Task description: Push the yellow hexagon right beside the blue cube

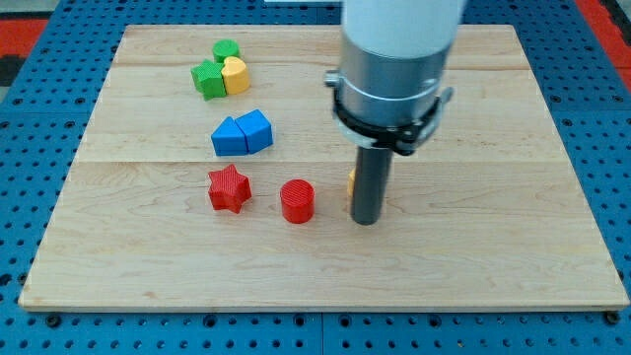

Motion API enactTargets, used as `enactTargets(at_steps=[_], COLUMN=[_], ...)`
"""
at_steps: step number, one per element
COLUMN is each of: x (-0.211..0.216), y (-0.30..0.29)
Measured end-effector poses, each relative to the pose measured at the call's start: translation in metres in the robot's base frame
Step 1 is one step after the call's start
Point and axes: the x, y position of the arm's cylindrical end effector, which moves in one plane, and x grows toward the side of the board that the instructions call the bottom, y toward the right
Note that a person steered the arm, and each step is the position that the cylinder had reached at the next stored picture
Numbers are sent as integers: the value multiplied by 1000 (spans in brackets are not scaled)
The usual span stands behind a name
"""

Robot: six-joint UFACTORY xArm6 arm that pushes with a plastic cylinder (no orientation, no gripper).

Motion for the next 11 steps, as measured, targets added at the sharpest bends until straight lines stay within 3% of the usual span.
enactTargets(at_steps=[1,3,4,5,6,7,8,11], x=[-33,-15,-38,-93,-81,-56,-64,-158], y=[-9,23,12,-64,-67,-44,-12,85])
